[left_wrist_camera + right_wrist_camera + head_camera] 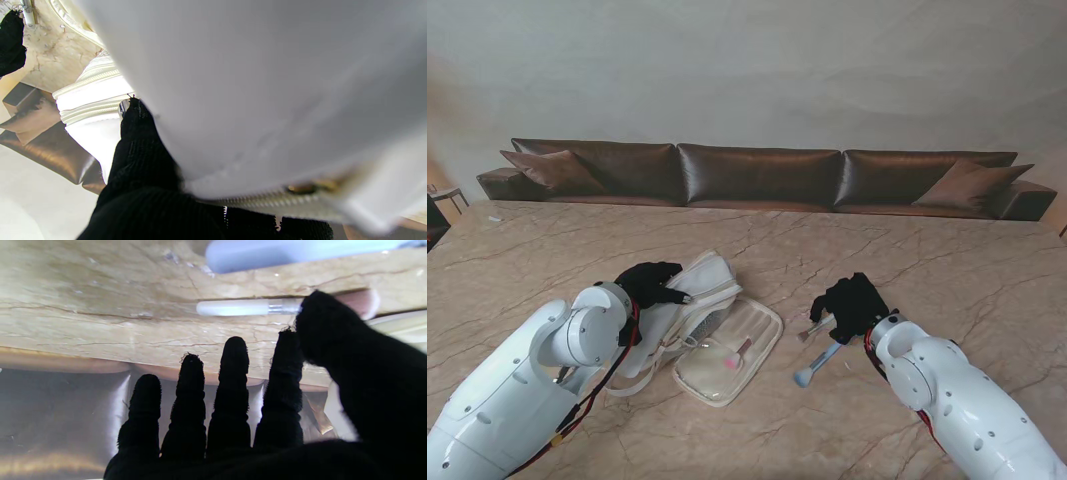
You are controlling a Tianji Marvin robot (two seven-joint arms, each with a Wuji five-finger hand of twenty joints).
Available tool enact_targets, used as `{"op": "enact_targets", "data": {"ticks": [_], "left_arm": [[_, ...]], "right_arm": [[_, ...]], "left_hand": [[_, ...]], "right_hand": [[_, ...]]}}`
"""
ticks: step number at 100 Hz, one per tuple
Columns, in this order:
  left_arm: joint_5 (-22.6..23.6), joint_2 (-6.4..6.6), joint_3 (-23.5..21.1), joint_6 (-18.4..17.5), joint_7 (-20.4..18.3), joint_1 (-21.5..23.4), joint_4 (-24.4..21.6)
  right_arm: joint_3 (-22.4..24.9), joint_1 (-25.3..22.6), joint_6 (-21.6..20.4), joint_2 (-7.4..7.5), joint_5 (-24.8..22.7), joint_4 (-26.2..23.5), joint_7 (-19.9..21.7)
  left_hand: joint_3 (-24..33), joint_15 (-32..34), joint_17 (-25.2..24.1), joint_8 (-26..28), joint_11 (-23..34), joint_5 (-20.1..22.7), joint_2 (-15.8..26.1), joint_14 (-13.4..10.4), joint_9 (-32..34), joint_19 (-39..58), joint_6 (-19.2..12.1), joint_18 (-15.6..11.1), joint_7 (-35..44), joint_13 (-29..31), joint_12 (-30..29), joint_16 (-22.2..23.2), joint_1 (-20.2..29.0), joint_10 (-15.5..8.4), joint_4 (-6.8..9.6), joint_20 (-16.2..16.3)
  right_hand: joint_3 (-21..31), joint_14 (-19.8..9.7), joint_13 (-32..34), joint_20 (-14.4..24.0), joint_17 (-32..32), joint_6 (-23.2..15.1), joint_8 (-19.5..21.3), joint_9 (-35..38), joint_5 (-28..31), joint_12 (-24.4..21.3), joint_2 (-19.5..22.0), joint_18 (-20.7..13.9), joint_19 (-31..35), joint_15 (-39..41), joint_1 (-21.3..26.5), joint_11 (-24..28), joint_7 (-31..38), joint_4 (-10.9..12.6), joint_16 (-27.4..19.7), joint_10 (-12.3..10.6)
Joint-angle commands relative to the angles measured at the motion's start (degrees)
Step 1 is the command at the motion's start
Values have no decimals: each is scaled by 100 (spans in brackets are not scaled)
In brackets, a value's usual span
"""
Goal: Pack the cosmetics bag
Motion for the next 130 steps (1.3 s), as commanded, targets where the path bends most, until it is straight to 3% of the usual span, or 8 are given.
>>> {"op": "enact_targets", "data": {"ticks": [1,28,74,83,92,99,107,130], "left_arm": [[-6,-23,10,21,-13,38,-23],[-4,-17,6,33,-38,43,-29],[-19,-19,-1,46,-37,53,-14],[-34,-24,7,50,-16,49,0],[-38,-25,8,43,-12,44,10],[-39,-27,8,40,-6,41,17],[-39,-26,10,40,-7,35,26],[-44,-24,9,33,-18,29,47]], "right_arm": [[-41,33,7,-12,14,106,-70],[-240,220,44,-84,297,511,-434],[-914,804,88,-225,799,1347,-909],[-1040,897,79,-257,899,1499,-998],[-1135,964,63,-264,914,1590,-1059],[-1184,1001,48,-271,930,1646,-1091],[-1242,1042,35,-285,981,1697,-1100],[-1464,1213,23,-305,1043,1914,-1168]], "left_hand": [[272,-42,-60,168,161,138,499,-97,-92,18,-1026,-64,519,-107,90,61,691,-297,255,69],[268,-40,-65,164,158,129,512,-106,-104,18,-1013,-68,517,-109,92,63,692,-298,252,69],[261,-38,-73,146,167,106,522,-111,-117,20,-1005,-82,530,-120,95,66,692,-306,253,71],[255,-33,-72,141,168,106,526,-112,-115,23,-1012,-76,532,-117,93,68,692,-307,251,72],[252,-34,-71,138,169,99,529,-109,-118,24,-1012,-76,534,-121,92,68,692,-312,250,72],[262,-33,-73,135,171,103,523,-104,-117,24,-1005,-72,538,-121,92,69,692,-307,256,73],[254,-34,-74,133,171,96,531,-116,-121,25,-1006,-78,538,-124,91,69,692,-316,252,73],[257,-33,-71,133,177,99,526,-116,-122,28,-1008,-80,546,-125,92,68,691,-310,254,74]], "right_hand": [[196,-101,46,20,25,-249,-51,7,-1,58,-261,74,6,85,160,2,113,-25,60,-97],[149,-119,88,-6,66,-381,-110,73,-47,74,-427,88,74,160,-42,94,188,-93,62,-149],[60,-125,173,-28,111,-483,-120,177,467,96,-129,99,154,246,-37,187,430,-72,73,-149],[-26,-137,200,-51,111,-668,-646,224,579,88,-183,99,205,279,93,223,714,-689,75,-160],[-113,-146,254,-51,147,-936,-944,300,734,91,-260,100,239,309,252,249,1092,-1088,83,-193],[-170,-157,293,-56,164,-1083,-1244,348,787,88,-277,102,254,331,269,251,1411,-1202,94,-203],[-222,-157,306,-53,172,-1212,-1306,380,874,92,-284,94,262,352,346,265,1558,-1248,106,-215],[-254,-180,410,-23,270,-1268,-1678,545,1386,88,-153,79,353,433,496,304,2135,-1228,141,-277]]}}
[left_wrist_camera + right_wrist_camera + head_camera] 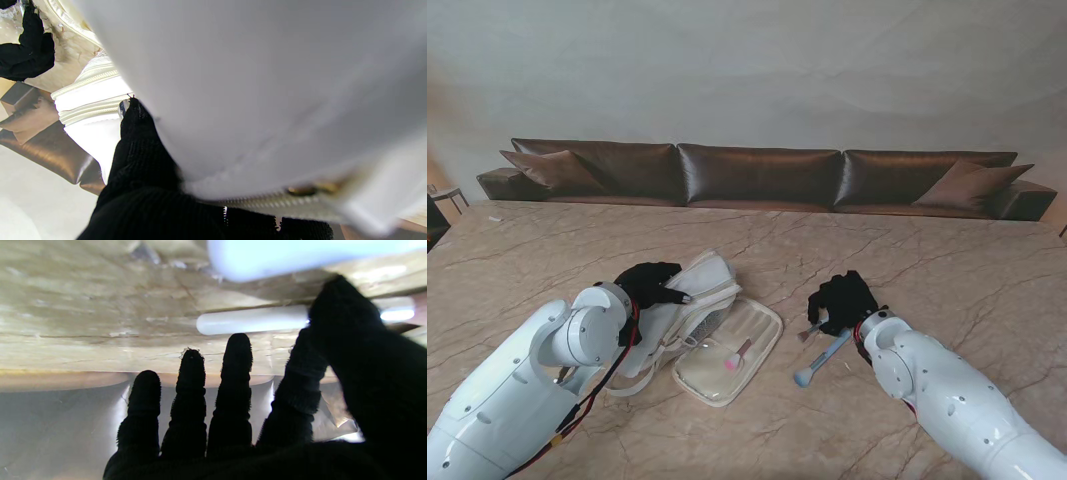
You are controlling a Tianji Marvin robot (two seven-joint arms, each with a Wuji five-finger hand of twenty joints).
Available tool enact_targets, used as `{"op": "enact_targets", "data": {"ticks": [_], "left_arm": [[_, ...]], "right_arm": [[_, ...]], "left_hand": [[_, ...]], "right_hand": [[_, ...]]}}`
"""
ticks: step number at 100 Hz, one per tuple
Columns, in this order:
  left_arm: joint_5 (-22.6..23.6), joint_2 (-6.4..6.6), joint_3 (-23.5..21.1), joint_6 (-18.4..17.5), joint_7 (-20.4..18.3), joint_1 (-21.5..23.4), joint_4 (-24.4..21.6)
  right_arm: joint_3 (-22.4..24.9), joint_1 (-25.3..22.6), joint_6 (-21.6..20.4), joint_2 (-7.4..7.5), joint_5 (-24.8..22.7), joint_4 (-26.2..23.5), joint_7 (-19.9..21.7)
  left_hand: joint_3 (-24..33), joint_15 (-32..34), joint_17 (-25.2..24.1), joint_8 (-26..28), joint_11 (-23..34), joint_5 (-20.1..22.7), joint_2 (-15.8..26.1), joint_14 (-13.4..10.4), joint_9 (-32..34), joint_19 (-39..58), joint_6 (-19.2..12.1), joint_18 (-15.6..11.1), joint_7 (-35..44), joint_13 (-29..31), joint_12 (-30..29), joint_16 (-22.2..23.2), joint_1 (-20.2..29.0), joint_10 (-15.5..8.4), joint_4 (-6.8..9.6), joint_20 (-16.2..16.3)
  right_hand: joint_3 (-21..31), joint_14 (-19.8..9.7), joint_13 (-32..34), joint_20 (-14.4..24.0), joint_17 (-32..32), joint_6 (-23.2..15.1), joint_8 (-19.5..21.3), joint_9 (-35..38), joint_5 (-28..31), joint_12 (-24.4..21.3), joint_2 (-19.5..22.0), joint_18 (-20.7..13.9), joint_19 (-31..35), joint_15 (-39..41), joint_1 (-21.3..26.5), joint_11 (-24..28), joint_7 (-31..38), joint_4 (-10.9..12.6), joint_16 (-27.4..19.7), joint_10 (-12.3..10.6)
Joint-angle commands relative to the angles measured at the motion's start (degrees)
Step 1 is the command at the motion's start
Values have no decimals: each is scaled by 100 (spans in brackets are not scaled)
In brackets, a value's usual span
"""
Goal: Pack the cosmetics bag
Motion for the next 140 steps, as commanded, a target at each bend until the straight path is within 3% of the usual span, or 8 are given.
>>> {"op": "enact_targets", "data": {"ticks": [1,25,41,48,52,80,112,140], "left_arm": [[-18,-20,9,9,-27,34,23],[-23,-20,7,-2,-29,24,36],[-29,-25,20,-1,-12,10,48],[-30,-27,26,2,-4,7,52],[-31,-28,28,2,1,7,53],[-22,-26,34,18,-2,10,53],[-27,-31,51,18,12,-2,61],[-22,-34,52,18,30,1,59]], "right_arm": [[-65,-3,-34,-36,-10,106,21],[-238,107,-67,15,-114,195,58],[-380,182,-170,94,-285,205,151],[-437,208,-199,100,-286,235,162],[-461,219,-205,95,-276,259,140],[-491,230,-298,93,-250,276,132],[100,-137,-270,88,-448,-385,154],[289,-269,-266,43,-464,-702,94]], "left_hand": [[262,-33,-59,132,178,98,522,-116,-63,29,-988,-73,546,-122,93,68,692,-257,254,74],[252,-31,-62,154,211,85,540,-128,-72,28,-967,-80,575,-126,115,70,692,-279,238,73],[249,-32,-75,164,231,73,556,-118,-87,22,-954,-78,582,-138,124,72,691,-273,232,72],[252,-30,-73,168,238,74,549,-119,-83,24,-954,-79,587,-135,126,73,692,-274,232,72],[251,-28,-68,168,241,76,551,-115,-80,27,-952,-82,587,-132,126,74,692,-276,230,73],[248,-28,-66,173,249,76,552,-118,-80,26,-957,-83,589,-135,122,74,692,-281,227,73],[239,-26,-74,176,247,77,556,-109,-83,26,-962,-77,584,-132,123,75,692,-278,222,75],[239,-31,-73,177,243,75,558,-115,-89,26,-960,-75,581,-138,123,72,692,-280,223,75]], "right_hand": [[-218,-176,116,3,17,-259,-118,255,382,38,-10,5,89,78,539,161,310,61,67,-124],[-78,-232,148,28,83,223,12,407,599,153,268,-78,221,123,711,245,454,187,78,-149],[30,-259,51,-13,34,119,1339,324,397,483,848,-172,261,143,621,224,106,338,83,-126],[265,-268,4,26,38,-76,2293,292,361,637,1135,-223,297,185,624,223,-122,585,119,-101],[359,-272,-6,47,49,-88,2484,301,352,673,1145,-244,333,214,623,237,-156,644,136,-94],[373,-309,-60,84,19,-31,2540,299,322,719,1169,-335,398,234,562,244,-204,667,139,-134],[378,-315,-45,87,17,-46,2585,329,316,751,1201,-335,404,233,506,235,-259,663,130,-152],[370,-320,-14,87,17,-41,2595,364,297,779,1221,-335,404,216,482,203,-303,662,115,-156]]}}
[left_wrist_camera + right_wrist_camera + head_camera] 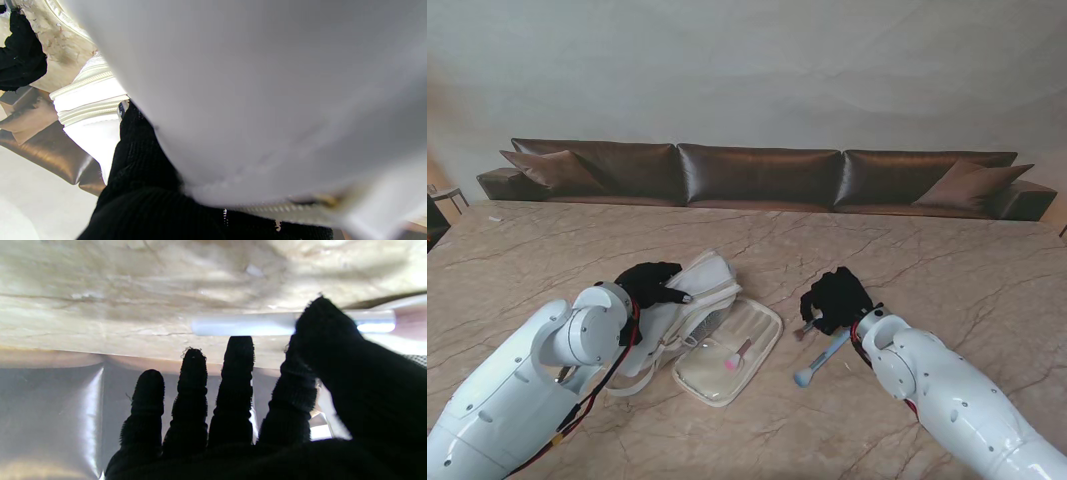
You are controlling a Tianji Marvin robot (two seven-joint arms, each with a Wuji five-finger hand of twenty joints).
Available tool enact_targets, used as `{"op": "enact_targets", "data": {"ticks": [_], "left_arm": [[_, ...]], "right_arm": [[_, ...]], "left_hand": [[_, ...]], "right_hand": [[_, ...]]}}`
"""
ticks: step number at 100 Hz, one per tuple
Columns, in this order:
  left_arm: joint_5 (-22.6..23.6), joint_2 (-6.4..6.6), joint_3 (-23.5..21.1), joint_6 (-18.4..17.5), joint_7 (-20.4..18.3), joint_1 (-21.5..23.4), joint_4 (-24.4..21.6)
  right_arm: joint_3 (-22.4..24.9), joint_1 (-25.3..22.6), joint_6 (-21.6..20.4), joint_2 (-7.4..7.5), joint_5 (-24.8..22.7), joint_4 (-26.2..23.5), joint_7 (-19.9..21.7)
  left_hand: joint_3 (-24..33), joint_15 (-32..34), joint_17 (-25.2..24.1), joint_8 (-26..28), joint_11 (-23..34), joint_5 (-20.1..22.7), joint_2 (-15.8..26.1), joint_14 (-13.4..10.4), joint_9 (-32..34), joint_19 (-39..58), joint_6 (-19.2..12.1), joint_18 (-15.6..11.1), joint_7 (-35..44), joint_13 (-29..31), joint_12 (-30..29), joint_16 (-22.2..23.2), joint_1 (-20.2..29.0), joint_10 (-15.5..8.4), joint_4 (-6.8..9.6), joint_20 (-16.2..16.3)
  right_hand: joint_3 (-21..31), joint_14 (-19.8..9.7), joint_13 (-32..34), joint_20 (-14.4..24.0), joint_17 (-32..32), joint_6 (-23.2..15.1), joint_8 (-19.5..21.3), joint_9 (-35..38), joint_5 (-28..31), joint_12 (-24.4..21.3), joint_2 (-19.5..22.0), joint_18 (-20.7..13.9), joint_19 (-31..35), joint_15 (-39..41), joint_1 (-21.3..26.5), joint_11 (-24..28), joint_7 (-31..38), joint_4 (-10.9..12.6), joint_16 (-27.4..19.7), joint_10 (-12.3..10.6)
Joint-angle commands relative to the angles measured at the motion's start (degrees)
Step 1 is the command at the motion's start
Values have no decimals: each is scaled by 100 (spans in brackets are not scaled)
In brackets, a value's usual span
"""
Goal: Pack the cosmetics bag
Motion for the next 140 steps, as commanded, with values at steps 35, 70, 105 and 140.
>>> {"op": "enact_targets", "data": {"ticks": [35,70,105,140], "left_arm": [[6,-21,-9,27,-41,41,-6],[7,-18,-26,41,-56,35,9],[5,-13,-38,40,-74,46,12],[1,-10,-29,48,-87,43,31]], "right_arm": [[35,-249,-212,-250,642,-620,57],[-226,-340,-564,-485,1775,-798,413],[-619,-211,-938,-623,2315,-528,513],[-507,-491,-909,-567,2411,-747,686]], "left_hand": [[306,-34,-75,166,183,81,499,-102,-43,18,-940,-64,563,-73,119,70,692,-252,227,73],[311,-33,-71,166,180,87,493,-100,-43,21,-941,-61,563,-70,119,71,692,-247,230,75],[307,-33,-69,170,181,89,495,-103,-38,21,-946,-59,561,-73,123,70,692,-247,228,76],[313,-36,-67,167,176,86,493,-103,-41,20,-941,-59,559,-74,121,69,692,-247,231,75]], "right_hand": [[236,-155,-105,26,-113,-160,153,99,404,85,502,-26,-39,-66,434,-55,307,436,-5,-49],[252,-71,-514,-22,-399,23,85,-379,416,16,453,-55,-298,-252,502,-242,352,422,-41,150],[285,-23,-851,16,-629,115,14,-822,443,-313,410,-104,-428,-302,547,-327,392,408,-78,291],[304,7,-943,42,-662,199,-78,-962,475,-488,380,-102,-455,-323,573,-317,434,411,-123,362]]}}
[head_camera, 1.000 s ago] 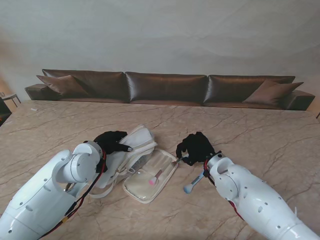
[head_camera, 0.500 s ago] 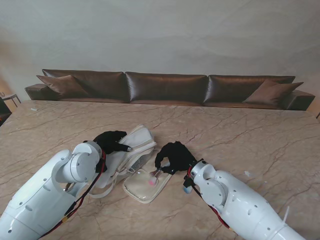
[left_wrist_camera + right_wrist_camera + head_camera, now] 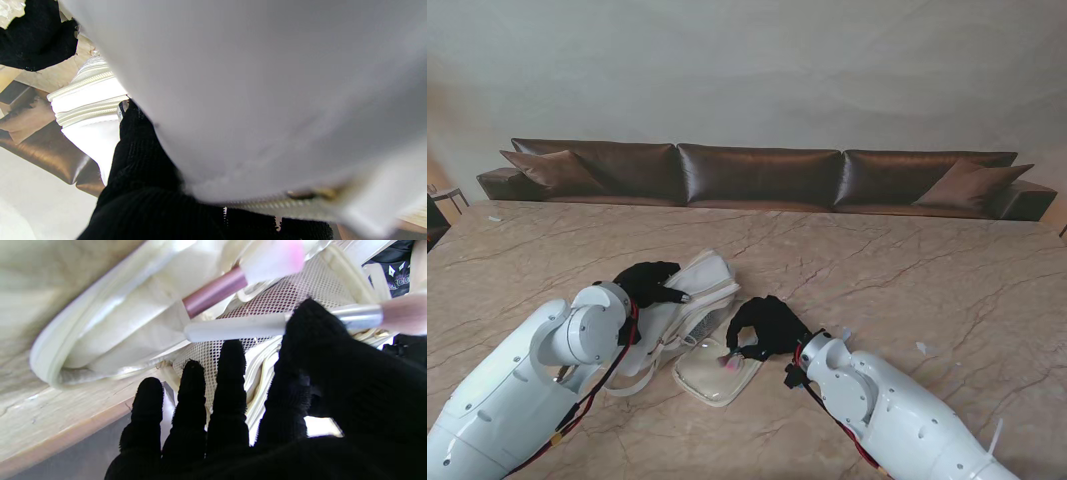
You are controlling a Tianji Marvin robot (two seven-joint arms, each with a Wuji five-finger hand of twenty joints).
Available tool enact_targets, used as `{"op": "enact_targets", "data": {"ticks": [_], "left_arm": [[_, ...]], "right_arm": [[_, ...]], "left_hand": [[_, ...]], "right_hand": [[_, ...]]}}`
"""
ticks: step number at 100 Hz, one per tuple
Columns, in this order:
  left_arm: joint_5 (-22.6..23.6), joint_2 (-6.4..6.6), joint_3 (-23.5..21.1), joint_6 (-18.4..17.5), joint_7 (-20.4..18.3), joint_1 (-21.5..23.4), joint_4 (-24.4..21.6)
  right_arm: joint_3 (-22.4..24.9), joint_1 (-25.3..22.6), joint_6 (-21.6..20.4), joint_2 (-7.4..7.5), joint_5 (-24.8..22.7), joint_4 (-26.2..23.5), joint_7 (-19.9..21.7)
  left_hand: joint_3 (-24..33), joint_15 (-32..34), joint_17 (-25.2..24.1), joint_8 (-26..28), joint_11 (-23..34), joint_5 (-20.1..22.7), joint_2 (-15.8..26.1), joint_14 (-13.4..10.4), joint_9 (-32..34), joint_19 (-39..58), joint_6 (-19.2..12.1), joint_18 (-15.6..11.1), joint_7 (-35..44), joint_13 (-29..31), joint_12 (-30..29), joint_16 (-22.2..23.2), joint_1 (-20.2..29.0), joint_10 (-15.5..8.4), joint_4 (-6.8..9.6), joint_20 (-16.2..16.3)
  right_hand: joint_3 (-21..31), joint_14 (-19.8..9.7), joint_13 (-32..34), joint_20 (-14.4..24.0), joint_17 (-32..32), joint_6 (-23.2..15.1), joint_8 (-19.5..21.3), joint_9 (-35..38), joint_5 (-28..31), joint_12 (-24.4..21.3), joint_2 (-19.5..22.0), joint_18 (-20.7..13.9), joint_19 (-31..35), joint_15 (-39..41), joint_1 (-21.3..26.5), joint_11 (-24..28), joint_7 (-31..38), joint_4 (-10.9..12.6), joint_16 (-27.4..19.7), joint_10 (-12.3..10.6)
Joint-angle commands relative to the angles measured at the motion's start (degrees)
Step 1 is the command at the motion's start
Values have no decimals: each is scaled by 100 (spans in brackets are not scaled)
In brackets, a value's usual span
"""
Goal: Pack the cosmetics bag
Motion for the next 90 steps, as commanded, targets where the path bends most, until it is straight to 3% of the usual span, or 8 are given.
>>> {"op": "enact_targets", "data": {"ticks": [1,90], "left_arm": [[-6,-10,10,31,-45,42,26],[38,1,-12,48,-79,72,-11]], "right_arm": [[-32,-80,-22,3,8,-35,24],[-7,-215,14,51,3,-78,136]], "left_hand": [[320,-36,-66,168,175,89,492,-102,-41,20,-907,-60,560,-74,120,69,691,-247,230,75],[315,-34,-66,167,175,89,494,-104,-34,19,-914,-58,558,-67,119,68,692,-251,226,72]], "right_hand": [[304,20,-134,47,-78,-202,14,-247,451,-55,323,-104,-70,-85,335,-101,484,374,-37,3],[314,48,-292,76,-151,-151,-143,-496,464,-340,257,-111,-108,-84,349,-142,543,341,-94,88]]}}
